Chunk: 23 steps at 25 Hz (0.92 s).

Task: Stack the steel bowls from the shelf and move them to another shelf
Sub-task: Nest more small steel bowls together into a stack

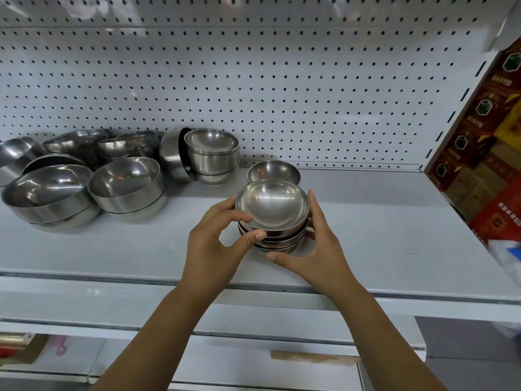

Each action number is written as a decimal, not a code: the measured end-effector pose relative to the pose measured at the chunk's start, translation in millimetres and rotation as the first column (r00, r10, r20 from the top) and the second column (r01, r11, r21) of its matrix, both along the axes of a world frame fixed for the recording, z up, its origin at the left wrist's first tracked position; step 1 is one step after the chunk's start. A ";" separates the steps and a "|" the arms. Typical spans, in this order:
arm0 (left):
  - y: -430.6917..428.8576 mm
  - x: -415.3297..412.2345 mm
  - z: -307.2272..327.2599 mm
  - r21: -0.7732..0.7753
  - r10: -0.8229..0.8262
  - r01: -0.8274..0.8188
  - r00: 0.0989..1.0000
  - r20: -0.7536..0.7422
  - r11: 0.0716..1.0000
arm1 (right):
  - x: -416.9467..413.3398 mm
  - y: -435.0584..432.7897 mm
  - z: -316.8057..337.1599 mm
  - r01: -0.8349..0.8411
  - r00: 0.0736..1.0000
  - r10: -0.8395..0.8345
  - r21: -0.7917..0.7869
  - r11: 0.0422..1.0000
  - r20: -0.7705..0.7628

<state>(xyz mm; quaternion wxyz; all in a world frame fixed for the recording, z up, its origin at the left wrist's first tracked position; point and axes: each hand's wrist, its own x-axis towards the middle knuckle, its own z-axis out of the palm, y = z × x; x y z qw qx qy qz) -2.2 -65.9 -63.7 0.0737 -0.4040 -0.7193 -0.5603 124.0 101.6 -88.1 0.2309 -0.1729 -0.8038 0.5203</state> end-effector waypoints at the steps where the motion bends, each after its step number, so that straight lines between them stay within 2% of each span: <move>1: -0.6 -1.5 -1.1 -0.005 -0.007 0.007 1.000 -0.012 1.000 | -0.3 0.2 0.0 -0.001 1.000 0.001 0.002 1.000 -0.010; 4: -2.8 -3.5 -2.1 -0.028 -0.024 0.024 1.000 -0.005 0.999 | 0.2 -0.1 -0.3 0.006 1.000 -0.006 -0.001 1.000 -0.023; 9: -2.1 -9.5 5.3 0.055 -0.135 0.125 0.958 0.252 0.991 | 1.2 0.8 -0.3 0.063 0.997 -0.065 -0.046 0.997 -0.038; 11: 5.1 -16.6 8.3 0.046 -0.117 0.108 0.952 0.284 0.993 | 1.6 2.5 -0.5 0.096 0.993 -0.102 -0.093 0.991 -0.067; 15: 28.2 -33.5 8.2 -0.082 -0.006 0.024 0.976 0.219 0.996 | 0.4 5.8 -2.4 0.202 0.963 -0.225 -0.159 0.966 -0.147; 18: 46.9 -54.2 -0.9 -0.266 0.031 0.015 0.986 0.166 0.964 | -0.4 7.5 -3.7 0.257 0.936 -0.296 -0.207 0.944 -0.190; 20: 58.8 -65.9 -6.0 -0.369 0.034 0.024 0.988 0.150 0.929 | -0.8 9.5 -4.1 0.268 0.927 -0.313 -0.219 0.938 -0.208; 23: 74.1 -74.9 -10.9 -0.439 0.006 0.046 0.993 0.118 0.897 | -1.6 10.6 -5.1 0.277 0.920 -0.322 -0.213 0.937 -0.221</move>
